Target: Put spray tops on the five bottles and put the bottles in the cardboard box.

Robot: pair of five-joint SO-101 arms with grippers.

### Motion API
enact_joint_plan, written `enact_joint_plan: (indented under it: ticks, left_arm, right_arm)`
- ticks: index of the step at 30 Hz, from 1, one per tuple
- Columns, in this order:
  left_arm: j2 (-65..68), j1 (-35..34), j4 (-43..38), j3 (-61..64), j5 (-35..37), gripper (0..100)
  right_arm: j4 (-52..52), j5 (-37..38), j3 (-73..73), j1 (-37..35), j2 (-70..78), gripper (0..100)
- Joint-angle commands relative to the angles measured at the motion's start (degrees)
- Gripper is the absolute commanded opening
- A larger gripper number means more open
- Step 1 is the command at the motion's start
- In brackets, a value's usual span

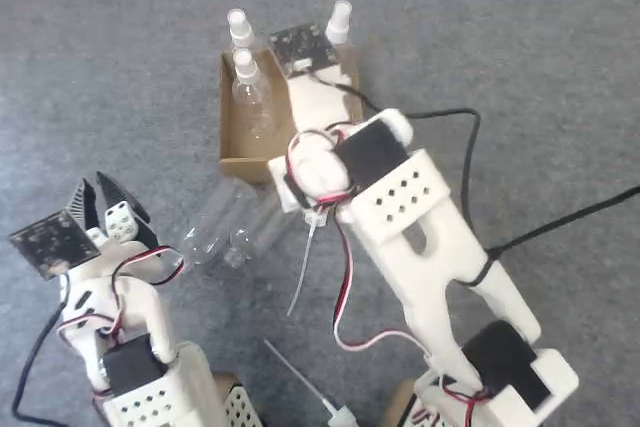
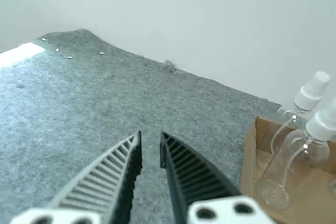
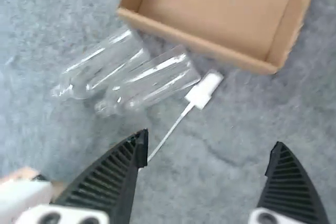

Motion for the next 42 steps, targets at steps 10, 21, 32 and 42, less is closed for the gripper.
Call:
enact_joint_plan:
  ticks: [10,21,32,42]
  left_arm:
    - [-0.9,-2.0,-1.9,-0.7,1.0,5]
    - [-0.9,-1.8,-1.9,-0.7,1.0,5]
    - [-0.9,-1.8,-1.9,-0.7,1.0,5]
    - [-0.9,-1.8,-1.9,-0.7,1.0,5]
  right_arm:
    - [-21.2,-1.5,19.7,-10.8,-3.8,29.2]
    - [-49.3,2.6,36.2,-10.8,-3.7,13.4]
    - [-56.9,5.7,39.6,-6.6,1.3,13.4]
    - [-46.7,11.2,31.7,-5.3,11.4,13.4]
